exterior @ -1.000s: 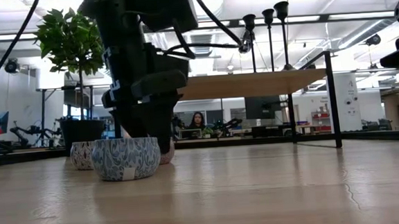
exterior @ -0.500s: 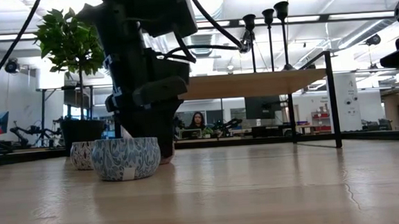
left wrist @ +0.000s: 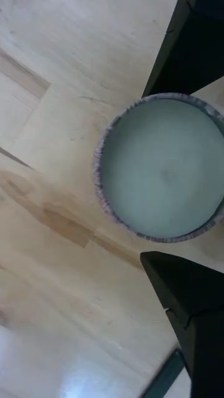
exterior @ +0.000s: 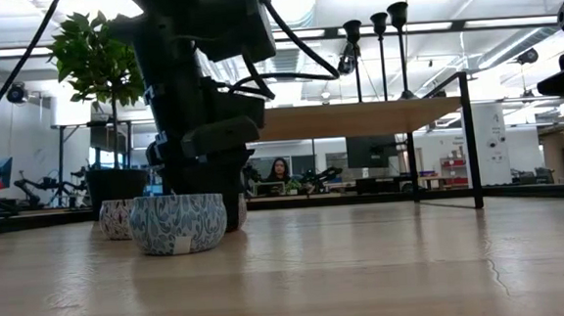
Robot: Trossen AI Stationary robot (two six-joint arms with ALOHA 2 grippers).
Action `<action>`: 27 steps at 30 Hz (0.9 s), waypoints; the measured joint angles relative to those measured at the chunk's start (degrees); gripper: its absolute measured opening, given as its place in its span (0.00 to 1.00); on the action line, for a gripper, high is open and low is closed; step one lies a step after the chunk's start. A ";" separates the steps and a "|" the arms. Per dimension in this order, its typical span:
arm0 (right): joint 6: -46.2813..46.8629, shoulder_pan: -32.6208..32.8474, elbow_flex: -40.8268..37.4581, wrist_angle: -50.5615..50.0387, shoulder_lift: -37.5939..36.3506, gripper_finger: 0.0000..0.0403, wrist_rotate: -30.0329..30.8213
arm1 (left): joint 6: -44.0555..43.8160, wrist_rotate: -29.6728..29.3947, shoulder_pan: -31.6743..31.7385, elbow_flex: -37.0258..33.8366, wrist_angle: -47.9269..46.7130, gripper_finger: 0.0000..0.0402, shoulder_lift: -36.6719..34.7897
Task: Pick & Place candle stick holders
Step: Put the pink scented candle on the shelf
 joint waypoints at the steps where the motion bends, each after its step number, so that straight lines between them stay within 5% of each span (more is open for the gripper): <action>1: 0.00 0.01 0.00 0.00 -0.01 0.02 0.00 | -0.01 0.14 0.01 -0.30 0.42 0.99 0.00; 27: 0.00 -0.01 0.00 0.00 -0.02 0.02 0.00 | -1.21 0.59 0.14 -1.28 2.99 0.93 -0.09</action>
